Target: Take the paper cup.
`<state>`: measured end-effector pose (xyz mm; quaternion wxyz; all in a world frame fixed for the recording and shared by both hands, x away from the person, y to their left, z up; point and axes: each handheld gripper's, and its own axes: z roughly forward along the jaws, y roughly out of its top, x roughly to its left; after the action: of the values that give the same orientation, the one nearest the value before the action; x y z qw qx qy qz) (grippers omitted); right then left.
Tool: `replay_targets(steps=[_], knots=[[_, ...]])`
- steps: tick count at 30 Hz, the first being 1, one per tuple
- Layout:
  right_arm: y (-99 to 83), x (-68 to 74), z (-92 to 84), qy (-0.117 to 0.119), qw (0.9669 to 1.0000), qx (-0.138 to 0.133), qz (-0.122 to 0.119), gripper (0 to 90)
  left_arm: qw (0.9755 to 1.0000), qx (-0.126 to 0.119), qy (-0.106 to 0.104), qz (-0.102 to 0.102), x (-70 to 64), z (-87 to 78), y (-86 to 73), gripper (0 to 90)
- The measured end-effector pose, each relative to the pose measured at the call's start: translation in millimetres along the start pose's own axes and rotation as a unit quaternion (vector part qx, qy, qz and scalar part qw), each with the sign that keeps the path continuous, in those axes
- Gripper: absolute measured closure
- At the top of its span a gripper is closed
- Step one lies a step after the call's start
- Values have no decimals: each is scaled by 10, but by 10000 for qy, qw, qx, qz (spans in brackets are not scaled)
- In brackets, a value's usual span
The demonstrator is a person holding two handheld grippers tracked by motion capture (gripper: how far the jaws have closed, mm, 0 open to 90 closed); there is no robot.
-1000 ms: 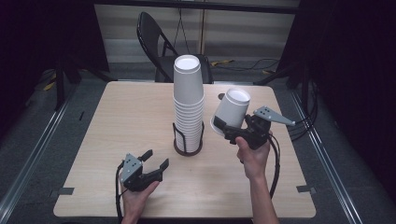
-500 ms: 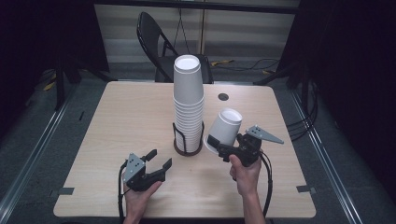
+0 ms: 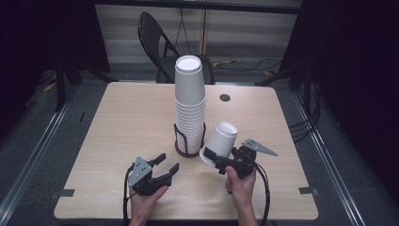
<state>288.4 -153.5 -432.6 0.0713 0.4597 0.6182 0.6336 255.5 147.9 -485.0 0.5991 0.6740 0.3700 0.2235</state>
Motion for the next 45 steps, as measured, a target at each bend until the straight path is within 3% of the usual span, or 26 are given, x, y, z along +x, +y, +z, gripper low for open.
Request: replay_targets(steps=[12,14,16,18,19,20,22,25,26,27,30,33,34,35,37,38,40,45], knots=[[-203,-2,56,243,9986,-24,474,142,9997,-12,-232,120,-76,31,-11,394],[-274,-12,82,347,9968,-7,722,141,9995,24,-274,182,-83,42,-17,417],[-293,-19,89,371,9962,-33,788,141,9991,79,-367,189,-90,59,-23,437],[-361,-48,109,454,9928,-57,1108,141,9989,105,-414,200,-107,70,-31,432],[-361,-48,109,454,9928,-57,1108,141,9988,106,-405,237,-112,70,-32,432],[-388,-62,118,587,9900,-41,1284,141,9988,82,-417,236,-123,73,-34,440],[-402,-64,125,623,9885,-65,1377,141,9987,50,-415,297,-147,80,-32,445],[-458,-88,164,985,9769,-25,1894,141,9984,-90,-453,332,-172,98,-34,437],[-487,-96,186,1169,9687,20,2188,142,9981,-147,-444,390,-177,103,-34,432],[-487,-96,186,1169,9687,20,2188,142,9979,-193,-439,441,-188,109,-36,432],[-530,-98,205,1333,9595,43,2481,142,9971,-306,-499,495,-219,129,-50,448],[-537,-89,203,1311,9584,55,2535,142,9970,-327,-475,519,-233,138,-53,455],[-540,-89,203,1332,9565,53,2594,142,9970,-345,-468,520,-242,144,-56,459],[-550,-93,205,1398,9526,42,2702,142,9967,-362,-466,549,-245,145,-57,478],[-568,-87,213,1364,9507,83,2782,142,9962,-408,-484,597,-261,159,-62,496],[-594,-76,231,1417,9474,149,2864,142,9960,-427,-438,647,-269,166,-65,511],[-605,-71,237,1416,9473,171,2867,142,9954,-478,-373,744,-288,175,-71,536],[-673,-23,274,1527,9396,292,3051,142,9956,-502,-306,727,-303,197,-78,577]])
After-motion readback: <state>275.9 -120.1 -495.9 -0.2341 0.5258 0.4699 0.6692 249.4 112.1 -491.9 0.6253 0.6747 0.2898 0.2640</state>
